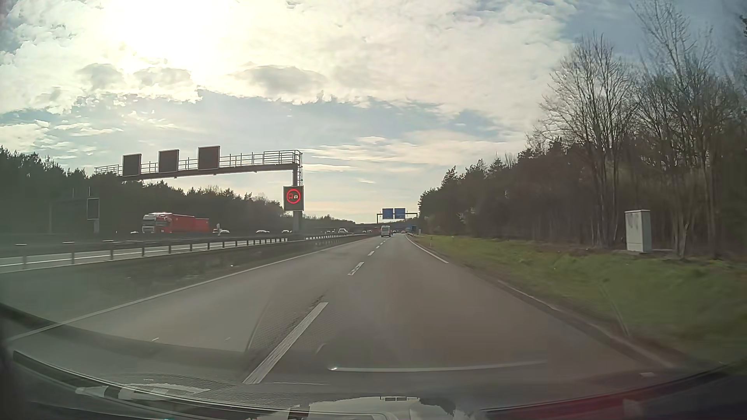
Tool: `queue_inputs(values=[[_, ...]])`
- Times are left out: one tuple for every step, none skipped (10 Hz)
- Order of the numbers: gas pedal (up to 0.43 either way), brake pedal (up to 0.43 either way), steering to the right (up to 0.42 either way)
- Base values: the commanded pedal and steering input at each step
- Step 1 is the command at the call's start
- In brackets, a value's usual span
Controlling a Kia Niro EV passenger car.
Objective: Follow the waypoints while adhering to traffic rules and regulations
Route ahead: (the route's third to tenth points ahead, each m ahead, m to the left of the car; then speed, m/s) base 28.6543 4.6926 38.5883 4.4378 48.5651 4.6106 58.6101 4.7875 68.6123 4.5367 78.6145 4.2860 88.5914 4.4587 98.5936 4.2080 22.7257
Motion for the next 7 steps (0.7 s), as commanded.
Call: queue_inputs(values=[[0.110,0.000,-0.001],[0.110,0.000,-0.001],[0.110,0.000,-0.001],[0.110,0.000,-0.001],[0.110,0.000,-0.001],[0.110,0.000,-0.001],[0.110,0.000,-0.001]])
